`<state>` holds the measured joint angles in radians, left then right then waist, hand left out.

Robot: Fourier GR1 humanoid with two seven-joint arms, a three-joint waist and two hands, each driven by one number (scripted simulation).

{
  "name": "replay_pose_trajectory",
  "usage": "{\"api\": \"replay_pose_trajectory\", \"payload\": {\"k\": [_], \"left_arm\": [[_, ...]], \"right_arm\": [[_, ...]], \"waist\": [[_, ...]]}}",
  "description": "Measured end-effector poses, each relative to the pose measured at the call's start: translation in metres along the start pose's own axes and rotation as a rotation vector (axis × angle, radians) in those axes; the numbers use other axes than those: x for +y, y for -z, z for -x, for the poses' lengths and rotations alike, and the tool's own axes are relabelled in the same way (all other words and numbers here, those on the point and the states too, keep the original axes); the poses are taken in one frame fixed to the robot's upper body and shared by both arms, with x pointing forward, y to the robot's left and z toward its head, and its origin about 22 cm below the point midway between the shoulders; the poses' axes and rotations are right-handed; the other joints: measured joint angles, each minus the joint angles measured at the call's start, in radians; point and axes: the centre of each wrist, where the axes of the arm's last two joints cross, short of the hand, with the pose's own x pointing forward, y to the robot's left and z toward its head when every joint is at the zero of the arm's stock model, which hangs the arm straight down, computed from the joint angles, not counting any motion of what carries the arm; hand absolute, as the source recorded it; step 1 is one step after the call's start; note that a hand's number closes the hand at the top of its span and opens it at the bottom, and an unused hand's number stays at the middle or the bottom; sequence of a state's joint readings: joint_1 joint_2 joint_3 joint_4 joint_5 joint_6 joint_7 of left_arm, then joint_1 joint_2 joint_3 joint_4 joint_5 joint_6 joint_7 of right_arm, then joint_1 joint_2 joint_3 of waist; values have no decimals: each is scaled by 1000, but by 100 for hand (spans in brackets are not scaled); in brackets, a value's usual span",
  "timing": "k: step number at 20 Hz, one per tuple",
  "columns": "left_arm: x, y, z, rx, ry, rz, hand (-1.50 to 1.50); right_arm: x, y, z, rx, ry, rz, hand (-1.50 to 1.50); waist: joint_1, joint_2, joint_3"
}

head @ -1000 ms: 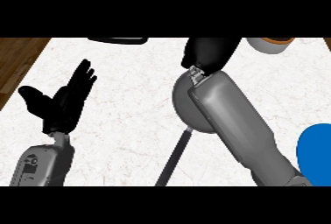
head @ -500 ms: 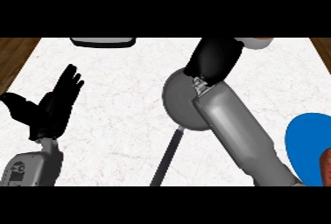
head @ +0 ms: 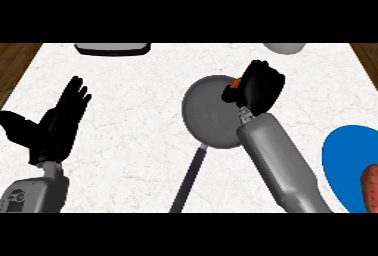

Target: Pick the tomato from the plate and place it in the pan

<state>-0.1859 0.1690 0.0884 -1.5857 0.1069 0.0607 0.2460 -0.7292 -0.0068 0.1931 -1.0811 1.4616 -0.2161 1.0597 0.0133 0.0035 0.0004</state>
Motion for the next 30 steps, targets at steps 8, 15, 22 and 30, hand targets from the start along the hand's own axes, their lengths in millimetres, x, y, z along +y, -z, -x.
{"api": "replay_pose_trajectory", "payload": {"k": [8,15,22,30], "left_arm": [[0,0,-3,-1,-8,10,0],[-2,-4,0,0,-3,3,0],[6,-6,2,9,-4,-15,0],[14,-9,4,21,0,-49,0]], "right_arm": [[48,8,40,172,49,-122,-150],[73,-1,59,238,181,-183,-150],[62,-10,74,246,451,-41,-150],[27,-56,113,263,761,47,-150]], "waist": [[9,4,1],[5,1,1],[-16,-6,1],[-46,-16,0]]}}
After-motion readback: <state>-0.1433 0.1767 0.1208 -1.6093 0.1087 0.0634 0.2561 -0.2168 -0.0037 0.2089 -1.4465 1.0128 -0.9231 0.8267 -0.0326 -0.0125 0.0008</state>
